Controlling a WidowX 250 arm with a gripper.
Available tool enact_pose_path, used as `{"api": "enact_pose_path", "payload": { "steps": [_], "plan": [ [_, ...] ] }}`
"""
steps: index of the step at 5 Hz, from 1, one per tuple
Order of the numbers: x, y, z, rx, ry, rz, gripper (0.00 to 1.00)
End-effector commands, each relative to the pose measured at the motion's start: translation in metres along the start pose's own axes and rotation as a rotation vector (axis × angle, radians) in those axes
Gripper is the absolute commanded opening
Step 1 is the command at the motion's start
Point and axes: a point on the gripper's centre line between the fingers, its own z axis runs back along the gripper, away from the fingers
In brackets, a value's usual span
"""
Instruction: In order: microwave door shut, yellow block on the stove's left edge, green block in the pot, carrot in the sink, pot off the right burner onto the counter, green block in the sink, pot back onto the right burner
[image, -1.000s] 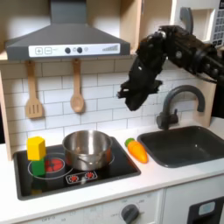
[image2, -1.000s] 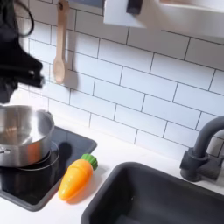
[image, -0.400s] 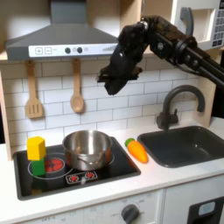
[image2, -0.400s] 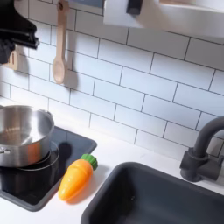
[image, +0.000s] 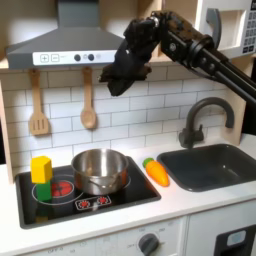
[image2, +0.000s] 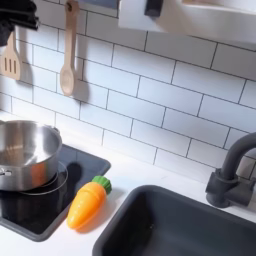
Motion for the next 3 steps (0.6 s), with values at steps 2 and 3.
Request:
{"api": "enact_pose_path", "payload": {
  "steps": [2, 3],
  "plan": [
    [0.024, 0.012, 0.004, -0.005, -0.085, -0.019, 0.00],
    [0.030, 0.014, 0.006, -0.005, -0.109, -0.028, 0.00]
  ]
}}
